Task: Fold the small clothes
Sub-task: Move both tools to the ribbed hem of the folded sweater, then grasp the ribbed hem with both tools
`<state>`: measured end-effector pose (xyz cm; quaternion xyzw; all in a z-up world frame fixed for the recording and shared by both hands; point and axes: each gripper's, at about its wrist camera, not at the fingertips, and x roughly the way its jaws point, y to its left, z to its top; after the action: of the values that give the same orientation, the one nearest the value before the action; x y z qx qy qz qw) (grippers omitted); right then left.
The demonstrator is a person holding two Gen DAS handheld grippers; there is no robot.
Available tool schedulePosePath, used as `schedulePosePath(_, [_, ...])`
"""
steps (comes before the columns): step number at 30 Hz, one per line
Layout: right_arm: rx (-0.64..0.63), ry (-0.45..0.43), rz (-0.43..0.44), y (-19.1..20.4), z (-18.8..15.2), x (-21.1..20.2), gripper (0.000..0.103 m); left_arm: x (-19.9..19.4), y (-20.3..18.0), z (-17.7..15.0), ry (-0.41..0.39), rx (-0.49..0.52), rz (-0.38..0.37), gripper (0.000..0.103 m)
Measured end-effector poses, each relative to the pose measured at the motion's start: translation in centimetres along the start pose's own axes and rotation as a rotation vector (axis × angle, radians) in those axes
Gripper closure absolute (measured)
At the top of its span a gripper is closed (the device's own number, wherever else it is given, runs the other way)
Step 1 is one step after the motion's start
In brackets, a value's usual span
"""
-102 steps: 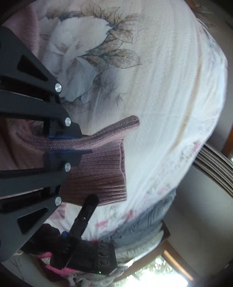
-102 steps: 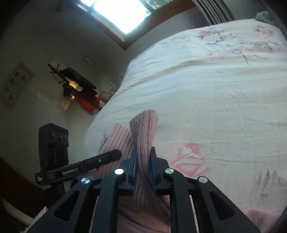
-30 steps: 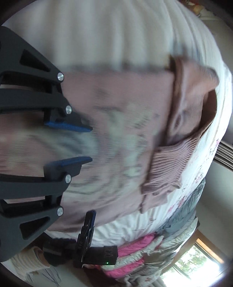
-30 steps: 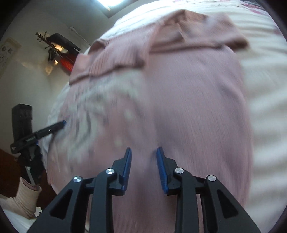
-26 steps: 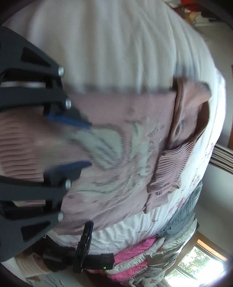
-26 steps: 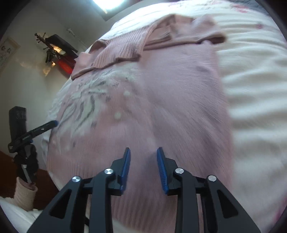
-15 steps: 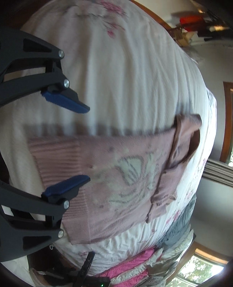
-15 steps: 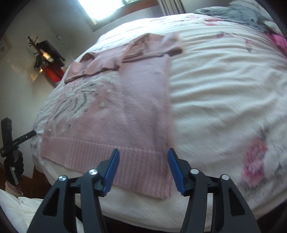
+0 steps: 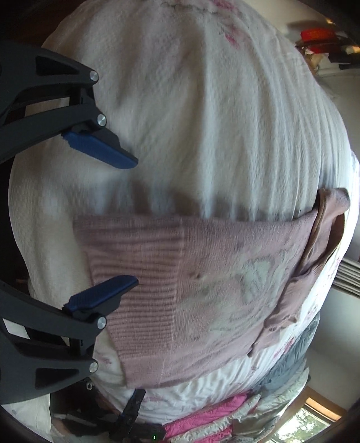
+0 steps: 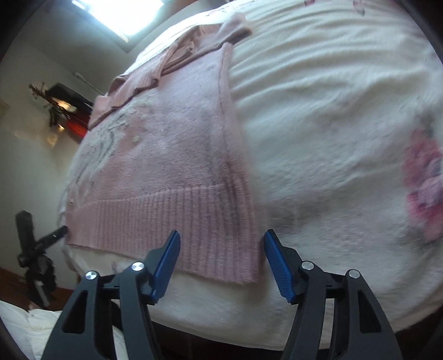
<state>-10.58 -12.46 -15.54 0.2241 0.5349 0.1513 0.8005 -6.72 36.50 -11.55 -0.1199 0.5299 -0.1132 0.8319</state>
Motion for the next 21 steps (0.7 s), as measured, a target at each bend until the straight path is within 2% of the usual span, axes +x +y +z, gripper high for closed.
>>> schedulePosePath(4, [-0.001, 0.002, 0.044, 0.3, -0.1, 1.0, 0.042, 0.9, -0.6, -0.1, 0.021, -0.026, -0.091, 0.028])
schedulePosePath(5, [0.004, -0.002, 0.061, 0.3, -0.2, 1.0, 0.043, 1.0, -0.7, -0.2, 0.029, -0.035, -0.121, 0.034])
schedulePosePath(7, [0.013, -0.007, 0.105, 0.3, -0.3, 0.9, 0.052, 1.3, -0.9, -0.3, 0.05, -0.058, -0.198, 0.041])
schedulePosePath(8, [0.019, -0.008, 0.138, 0.2, -0.3, 0.8, 0.054, 1.5, -0.9, -0.4, 0.059, -0.066, -0.217, 0.045])
schedulePosePath(10, [0.021, -0.006, 0.144, 0.1, -0.4, 0.9, 0.059, 2.0, -0.9, -0.5, 0.072, -0.084, -0.233, 0.051])
schedulePosePath(12, [0.021, 0.0, 0.134, 0.1, -0.4, 1.2, 0.064, 2.4, -0.8, -0.5, 0.073, -0.096, -0.214, 0.065])
schedulePosePath(13, [0.024, 0.001, 0.133, 0.1, -0.4, 1.4, 0.07, 2.4, -0.6, -0.5, 0.073, -0.105, -0.209, 0.071])
schedulePosePath(14, [0.027, 0.001, 0.141, 0.1, -0.4, 1.4, 0.077, 2.4, -0.4, -0.3, 0.08, -0.124, -0.222, 0.087])
schedulePosePath(15, [0.033, 0.0, 0.164, 0.1, -0.4, 1.3, 0.084, 2.3, -0.2, -0.3, 0.079, -0.14, -0.243, 0.087])
schedulePosePath(19, [0.055, -0.045, 0.282, 0.4, 0.2, -0.1, 0.086, 1.1, 0.0, 0.1, 0.051, -0.149, -0.284, 0.087])
schedulePosePath(21, [0.077, -0.087, 0.365, 0.6, 1.1, -1.5, 0.086, 0.2, -0.3, 0.9, 0.02, -0.151, -0.337, 0.087])
